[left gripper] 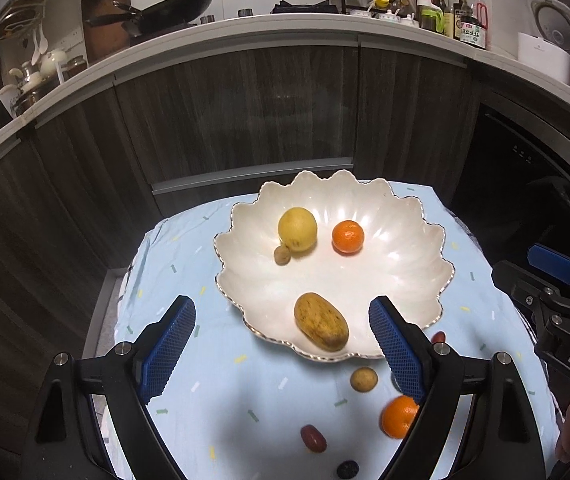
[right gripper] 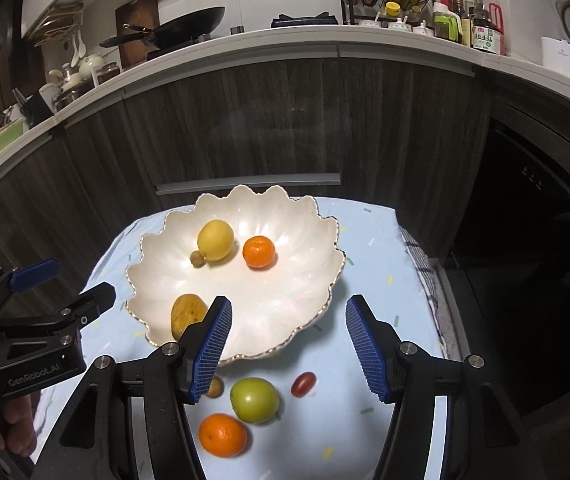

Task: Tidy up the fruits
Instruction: 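Withdraw both tools from the bowl toward the loose fruits on the cloth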

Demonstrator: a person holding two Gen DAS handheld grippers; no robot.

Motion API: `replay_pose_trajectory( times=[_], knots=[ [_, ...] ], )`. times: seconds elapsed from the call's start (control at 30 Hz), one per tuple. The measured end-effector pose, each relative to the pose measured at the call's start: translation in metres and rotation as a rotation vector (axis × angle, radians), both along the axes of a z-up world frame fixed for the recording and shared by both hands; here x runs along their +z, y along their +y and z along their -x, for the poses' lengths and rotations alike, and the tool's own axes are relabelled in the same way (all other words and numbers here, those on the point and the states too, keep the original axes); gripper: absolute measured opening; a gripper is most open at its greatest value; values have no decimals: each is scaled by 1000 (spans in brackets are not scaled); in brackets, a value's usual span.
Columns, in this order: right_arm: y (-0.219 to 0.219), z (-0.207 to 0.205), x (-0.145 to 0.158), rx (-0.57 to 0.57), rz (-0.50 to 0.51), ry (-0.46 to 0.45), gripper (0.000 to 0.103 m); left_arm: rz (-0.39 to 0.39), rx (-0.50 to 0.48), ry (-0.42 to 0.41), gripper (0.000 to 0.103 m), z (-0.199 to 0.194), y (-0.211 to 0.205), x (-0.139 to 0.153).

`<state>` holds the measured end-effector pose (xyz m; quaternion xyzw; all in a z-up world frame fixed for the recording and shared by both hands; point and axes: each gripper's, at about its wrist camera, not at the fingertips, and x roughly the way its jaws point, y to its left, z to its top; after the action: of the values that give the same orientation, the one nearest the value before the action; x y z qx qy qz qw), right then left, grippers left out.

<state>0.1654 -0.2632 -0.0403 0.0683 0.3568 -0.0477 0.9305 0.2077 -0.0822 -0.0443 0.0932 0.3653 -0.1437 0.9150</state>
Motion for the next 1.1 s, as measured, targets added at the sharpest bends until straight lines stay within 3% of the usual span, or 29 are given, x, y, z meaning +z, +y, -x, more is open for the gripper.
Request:
replay_pose_trajectory(
  times=[0.3,0.47,1.1],
  knots=[
    [0,17,5,-16,18,-18,60,1,2,-10,89,20,1,5],
    [-1,28,7,-33,29,-36,70,-1,3,-17,91,28,1,6],
    [-3,55,-4,-12,46,-30,76,-6,38,-27,95,69,2,-9]
  ],
)
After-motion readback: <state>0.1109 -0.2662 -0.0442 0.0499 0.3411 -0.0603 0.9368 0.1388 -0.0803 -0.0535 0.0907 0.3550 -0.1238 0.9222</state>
